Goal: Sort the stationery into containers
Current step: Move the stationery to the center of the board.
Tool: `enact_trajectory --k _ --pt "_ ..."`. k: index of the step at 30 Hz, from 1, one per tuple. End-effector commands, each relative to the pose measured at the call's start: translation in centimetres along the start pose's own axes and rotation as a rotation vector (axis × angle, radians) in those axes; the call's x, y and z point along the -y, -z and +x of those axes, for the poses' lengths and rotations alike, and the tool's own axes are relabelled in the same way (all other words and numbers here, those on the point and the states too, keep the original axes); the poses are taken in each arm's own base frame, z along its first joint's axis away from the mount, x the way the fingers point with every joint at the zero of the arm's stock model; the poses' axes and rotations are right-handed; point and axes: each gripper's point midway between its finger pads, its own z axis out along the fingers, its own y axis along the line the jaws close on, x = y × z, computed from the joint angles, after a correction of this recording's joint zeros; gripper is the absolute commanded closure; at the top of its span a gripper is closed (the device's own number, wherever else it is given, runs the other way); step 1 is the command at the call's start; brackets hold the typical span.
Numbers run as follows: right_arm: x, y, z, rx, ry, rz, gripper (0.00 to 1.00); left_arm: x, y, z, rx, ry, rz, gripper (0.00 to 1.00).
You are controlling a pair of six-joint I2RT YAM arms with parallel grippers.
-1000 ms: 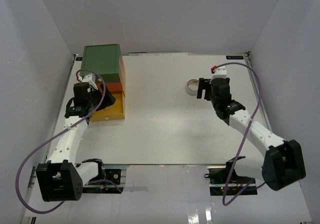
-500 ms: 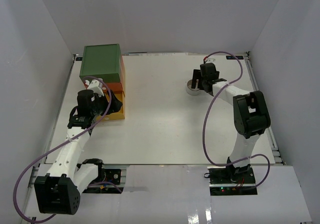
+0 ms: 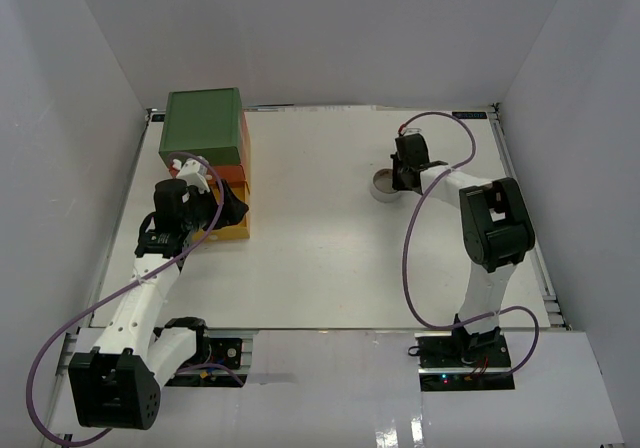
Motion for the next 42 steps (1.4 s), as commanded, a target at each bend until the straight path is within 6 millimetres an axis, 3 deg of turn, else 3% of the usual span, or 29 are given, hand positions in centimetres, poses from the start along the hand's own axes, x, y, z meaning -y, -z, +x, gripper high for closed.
enact_trajectory --k 1,4,7,13,16,21,22,29,34,35,37,38,39,41,42 --pt "-3.0 3.2 -1.2 0.065 0.079 -0.089 0.90 1.1 0.3 -0.7 0.027 -0.029 0.053 0.13" --pt "-5.4 4.9 -0.2 0.072 0.159 -0.143 0.90 1.5 0.3 -0.6 0.022 -0.033 0.078 0.12" --pt "-11.0 8.4 1.6 0.097 0.282 -0.265 0.90 1.7 0.2 -0.5 0.017 -0.034 0.093 0.12" --pt "-19.4 12.7 6.4 0.080 0.484 -0.448 0.87 2.3 0.2 -0.4 0.023 -0.049 0.121 0.12" --pt "-22.0 13.5 8.2 0.068 0.547 -0.501 0.84 2.5 0.2 -0.1 0.018 -0.069 0.116 0.12" --pt "-23.9 13.8 10.3 0.041 0.616 -0.542 0.79 4.2 0.3 0.5 0.006 -0.111 0.157 0.12" --pt "-24.2 13.9 10.6 0.039 0.623 -0.555 0.73 4.9 0.4 0.8 -0.004 -0.123 0.168 0.12" --pt "-24.2 15.2 10.2 0.062 0.627 -0.584 0.48 7.0 0.2 2.2 -0.052 -0.151 0.196 0.12" --pt "-21.7 18.3 6.8 0.177 0.570 -0.539 0.28 9.8 0.0 4.2 -0.106 -0.192 0.230 0.12" --pt "-20.4 18.2 7.1 0.176 0.564 -0.506 0.25 10.2 -0.1 4.3 -0.108 -0.201 0.232 0.12" --pt "-18.2 19.7 5.1 0.234 0.503 -0.481 0.17 11.5 -0.4 5.6 -0.139 -0.238 0.237 0.12" --pt "-16.5 19.3 5.7 0.225 0.491 -0.446 0.11 11.8 -0.6 5.3 -0.129 -0.250 0.219 0.12" --pt "-14.8 20.2 4.4 0.264 0.443 -0.422 0.09 12.7 -0.9 6.6 -0.162 -0.278 0.229 0.12" --pt "-11.5 19.5 5.0 0.251 0.390 -0.345 0.04 13.2 -1.6 7.6 -0.187 -0.313 0.214 0.12" --pt "-9.3 19.8 4.2 0.269 0.336 -0.305 0.02 13.9 -2.1 8.6 -0.219 -0.341 0.211 0.12"
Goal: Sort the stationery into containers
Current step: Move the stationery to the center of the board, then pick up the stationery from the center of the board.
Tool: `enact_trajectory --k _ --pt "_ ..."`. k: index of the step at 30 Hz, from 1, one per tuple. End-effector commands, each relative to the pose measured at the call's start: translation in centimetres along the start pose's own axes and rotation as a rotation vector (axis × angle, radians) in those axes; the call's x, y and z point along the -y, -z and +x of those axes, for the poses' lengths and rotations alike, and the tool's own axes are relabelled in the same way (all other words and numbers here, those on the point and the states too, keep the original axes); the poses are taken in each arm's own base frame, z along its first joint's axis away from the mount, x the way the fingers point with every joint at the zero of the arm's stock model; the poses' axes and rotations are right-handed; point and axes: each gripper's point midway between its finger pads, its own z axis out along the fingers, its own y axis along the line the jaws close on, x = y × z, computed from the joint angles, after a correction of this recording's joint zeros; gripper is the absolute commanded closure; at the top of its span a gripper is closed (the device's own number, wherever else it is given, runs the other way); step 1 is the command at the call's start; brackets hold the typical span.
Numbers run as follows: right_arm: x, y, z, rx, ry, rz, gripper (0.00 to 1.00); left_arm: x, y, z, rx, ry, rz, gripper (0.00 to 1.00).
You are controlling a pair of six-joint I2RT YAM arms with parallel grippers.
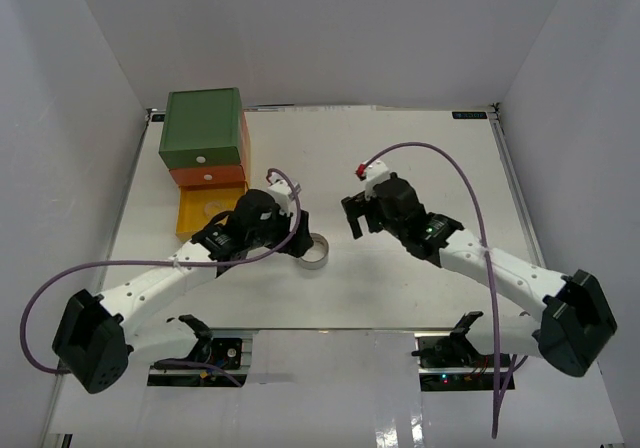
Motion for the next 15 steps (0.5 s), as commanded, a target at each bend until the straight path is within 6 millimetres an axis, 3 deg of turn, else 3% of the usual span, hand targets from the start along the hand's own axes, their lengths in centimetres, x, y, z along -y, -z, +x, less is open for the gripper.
enact_trajectory --k 1,3,6,11,15 --pt "5.8 2.1 2.4 -0.013 -0.113 0.190 0.03 0.7 -1.4 -0.5 -0.013 -0.050 -0.073 0.12" --pt "8.7 3.6 4.2 -0.006 -0.193 0.273 0.07 2.0 -2.9 0.3 -0.055 -0.086 -0.071 0.12" --pt "10.4 5.3 5.8 0.024 -0.278 0.322 0.09 3.4 -4.0 0.9 -0.090 -0.140 -0.075 0.14" --pt "10.8 6.2 6.6 0.051 -0.310 0.338 0.09 3.8 -6.6 3.6 -0.197 -0.191 -0.120 0.20" --pt "10.8 6.1 7.0 0.041 -0.310 0.336 0.09 4.5 -7.5 4.9 -0.248 -0.205 -0.127 0.28"
